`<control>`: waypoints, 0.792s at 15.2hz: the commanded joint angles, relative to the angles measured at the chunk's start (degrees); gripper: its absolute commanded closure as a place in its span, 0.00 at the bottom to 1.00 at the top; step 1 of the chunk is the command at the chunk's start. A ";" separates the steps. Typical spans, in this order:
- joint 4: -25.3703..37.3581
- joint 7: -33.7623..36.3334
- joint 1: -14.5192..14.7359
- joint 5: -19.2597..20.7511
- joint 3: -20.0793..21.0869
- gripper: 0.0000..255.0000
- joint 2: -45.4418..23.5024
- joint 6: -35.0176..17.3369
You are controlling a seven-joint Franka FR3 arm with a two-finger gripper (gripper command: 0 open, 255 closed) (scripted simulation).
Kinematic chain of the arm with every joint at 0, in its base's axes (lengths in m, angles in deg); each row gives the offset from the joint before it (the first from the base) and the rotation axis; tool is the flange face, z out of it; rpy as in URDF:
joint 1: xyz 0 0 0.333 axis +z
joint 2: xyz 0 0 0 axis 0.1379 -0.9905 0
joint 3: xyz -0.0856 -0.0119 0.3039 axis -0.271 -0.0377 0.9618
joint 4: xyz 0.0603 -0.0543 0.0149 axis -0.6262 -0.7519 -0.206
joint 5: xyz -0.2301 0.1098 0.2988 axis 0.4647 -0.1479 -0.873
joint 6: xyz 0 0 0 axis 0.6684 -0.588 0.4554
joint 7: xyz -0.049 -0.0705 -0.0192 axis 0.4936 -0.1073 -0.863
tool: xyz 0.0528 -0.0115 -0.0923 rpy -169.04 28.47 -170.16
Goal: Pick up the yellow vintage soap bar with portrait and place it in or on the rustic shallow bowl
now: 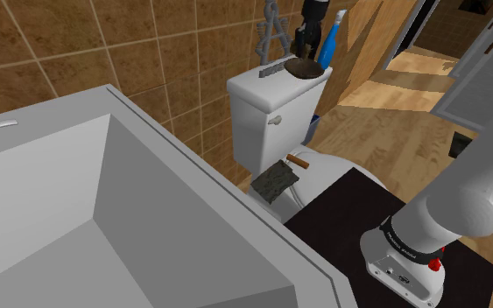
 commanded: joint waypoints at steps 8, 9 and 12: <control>19.44 -10.89 -7.23 -4.63 -3.40 1.00 -14.62 4.95; 22.19 -11.91 -8.19 -5.21 -3.59 1.00 -16.53 5.82; 19.68 -11.90 -8.10 -5.17 -3.50 1.00 -16.40 3.44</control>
